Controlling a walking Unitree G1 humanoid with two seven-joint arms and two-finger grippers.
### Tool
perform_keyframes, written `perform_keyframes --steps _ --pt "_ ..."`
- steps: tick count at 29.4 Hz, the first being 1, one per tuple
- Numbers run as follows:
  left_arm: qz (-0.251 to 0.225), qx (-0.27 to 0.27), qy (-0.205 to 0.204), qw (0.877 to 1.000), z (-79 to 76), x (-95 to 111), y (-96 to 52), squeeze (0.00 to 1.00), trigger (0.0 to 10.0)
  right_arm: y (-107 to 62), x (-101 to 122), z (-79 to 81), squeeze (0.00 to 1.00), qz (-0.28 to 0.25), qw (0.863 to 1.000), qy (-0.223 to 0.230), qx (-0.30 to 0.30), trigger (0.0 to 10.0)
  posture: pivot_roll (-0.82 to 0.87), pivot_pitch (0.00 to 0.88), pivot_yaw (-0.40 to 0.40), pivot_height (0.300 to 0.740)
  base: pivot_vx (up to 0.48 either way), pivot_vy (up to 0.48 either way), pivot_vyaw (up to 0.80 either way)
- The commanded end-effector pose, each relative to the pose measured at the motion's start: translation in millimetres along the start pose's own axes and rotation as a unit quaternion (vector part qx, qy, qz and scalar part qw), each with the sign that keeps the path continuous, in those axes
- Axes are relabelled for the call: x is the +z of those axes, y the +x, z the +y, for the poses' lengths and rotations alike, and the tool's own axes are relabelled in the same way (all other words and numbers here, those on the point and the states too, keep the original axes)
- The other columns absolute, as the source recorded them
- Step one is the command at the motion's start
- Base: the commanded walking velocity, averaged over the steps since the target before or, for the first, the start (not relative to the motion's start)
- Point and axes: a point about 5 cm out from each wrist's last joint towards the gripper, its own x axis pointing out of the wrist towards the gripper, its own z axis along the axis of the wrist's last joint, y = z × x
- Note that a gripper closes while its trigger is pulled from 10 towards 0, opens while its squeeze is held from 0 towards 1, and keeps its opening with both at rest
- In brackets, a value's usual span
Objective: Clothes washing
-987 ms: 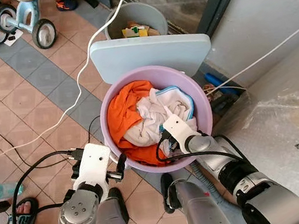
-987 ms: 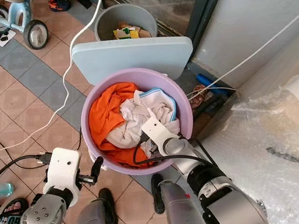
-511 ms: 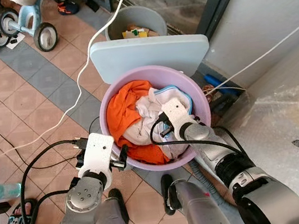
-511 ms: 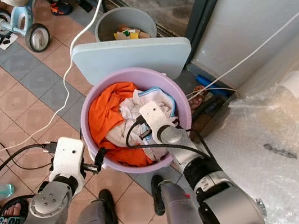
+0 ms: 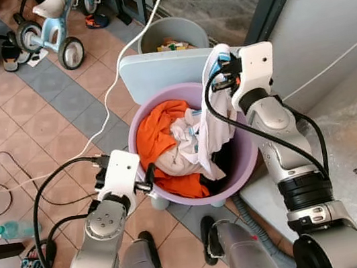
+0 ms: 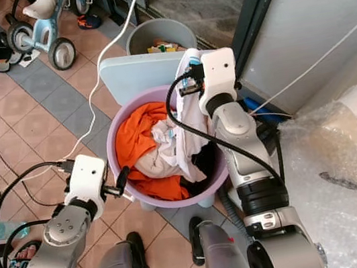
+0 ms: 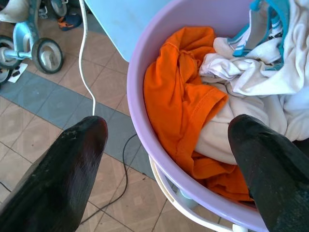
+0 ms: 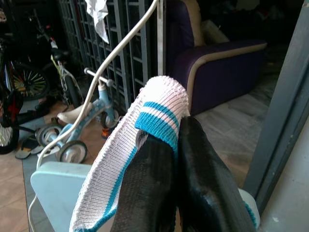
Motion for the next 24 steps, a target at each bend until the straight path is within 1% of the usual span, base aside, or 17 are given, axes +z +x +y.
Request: perform_keyframes --steps 1,3,5,7,8,9,10,11,12,14,16,18,20,21,22,23,24 --pt "0.013 -0.007 -0.004 1.000 -2.8 -7 1.3 0.00 10.0 1.7 21 -1.3 0.00 -0.036 0.999 0.022 -0.006 0.0 0.05 0.144 0.016 0.740 0.000 0.000 0.00" --pt "0.012 -0.006 -0.004 1.000 -2.6 -6 2.2 0.00 10.0 1.6 23 1.2 0.00 -0.035 0.999 0.036 0.004 0.0 0.05 0.142 0.017 0.740 0.000 0.000 0.00" --pt "0.010 -0.006 -0.004 1.000 -2.2 -6 3.2 0.00 10.0 -4.1 20 15.2 0.00 -0.025 0.996 0.060 0.053 0.0 0.05 0.143 0.018 0.740 0.000 0.000 0.00" --pt "0.006 -0.006 -0.002 1.000 -1.7 -7 3.9 0.00 10.0 -17.0 13 38.7 0.00 -0.001 0.986 0.103 0.131 0.0 0.05 0.149 0.017 0.740 0.000 0.000 0.00" --pt "0.006 -0.006 -0.002 1.000 -1.7 -7 3.9 0.00 10.0 -17.0 13 38.7 0.00 -0.001 0.986 0.103 0.131 0.0 0.05 0.149 0.017 0.740 0.000 0.000 0.00" --pt "0.006 -0.005 -0.001 1.000 -1.4 -7 3.5 0.00 10.0 -23.4 16 51.1 0.00 0.000 0.975 0.141 0.171 0.0 0.05 0.149 0.017 0.740 0.000 0.000 0.00" --pt "0.005 -0.004 0.002 1.000 -1.2 -8 3.4 0.00 10.0 -26.2 19 56.5 0.00 0.000 0.969 0.160 0.189 0.0 0.06 0.152 0.016 0.740 0.000 0.000 0.00" --pt "0.005 -0.004 0.002 1.000 -1.2 -8 3.4 0.00 10.0 -26.2 19 56.5 0.00 0.000 0.969 0.160 0.189 0.0 0.06 0.152 0.016 0.740 0.000 0.000 0.00" --pt "0.007 -0.002 0.002 1.000 -1.1 -9 2.6 0.00 10.0 -31.7 33 70.3 0.00 -0.011 0.946 0.223 0.236 0.0 0.05 0.155 0.015 0.740 0.000 0.000 0.00" --pt "0.008 -0.001 0.000 1.000 -1.5 -10 2.1 0.00 10.0 -35.2 42 76.3 0.00 -0.019 0.930 0.256 0.263 0.0 0.06 0.156 0.014 0.740 0.000 0.000 0.00" --pt "0.007 -0.001 -0.002 1.000 -2.7 -11 2.0 0.00 10.0 -35.7 43 75.4 0.00 -0.018 0.929 0.258 0.265 0.0 0.05 0.156 0.012 0.740 0.000 0.000 0.00" --pt "0.005 -0.002 -0.003 1.000 -4.4 -9 2.2 0.00 10.0 -36.3 26 72.1 0.00 0.011 0.939 0.229 0.257 0.0 0.06 0.161 0.012 0.740 0.000 0.000 0.00" --pt "0.005 -0.002 -0.004 1.000 -4.7 -9 2.2 0.00 10.0 -37.7 20 71.1 0.00 0.021 0.941 0.218 0.257 0.0 0.06 0.161 0.012 0.740 0.000 0.000 0.00" --pt "0.005 -0.002 -0.005 1.000 -4.9 -9 2.0 0.00 10.0 -42.1 2 67.4 0.00 0.056 0.950 0.188 0.244 0.0 0.06 0.164 0.010 0.740 0.000 0.000 0.00" --pt "0.005 -0.002 -0.006 1.000 -4.8 -10 1.5 0.00 10.0 -47.2 -12 64.4 0.00 0.089 0.953 0.165 0.237 0.0 0.06 0.168 0.011 0.740 0.000 0.000 0.00" --pt "0.006 -0.002 -0.006 1.000 -4.7 -10 1.1 0.00 10.0 -50.4 -19 63.7 0.00 0.106 0.954 0.150 0.238 0.0 0.05 0.170 0.011 0.740 0.000 0.000 0.00" --pt "0.006 -0.002 -0.006 1.000 -4.7 -11 0.7 0.00 10.0 -54.6 -30 62.7 0.00 0.133 0.955 0.116 0.238 0.0 0.05 0.172 0.012 0.740 0.000 0.000 0.00"
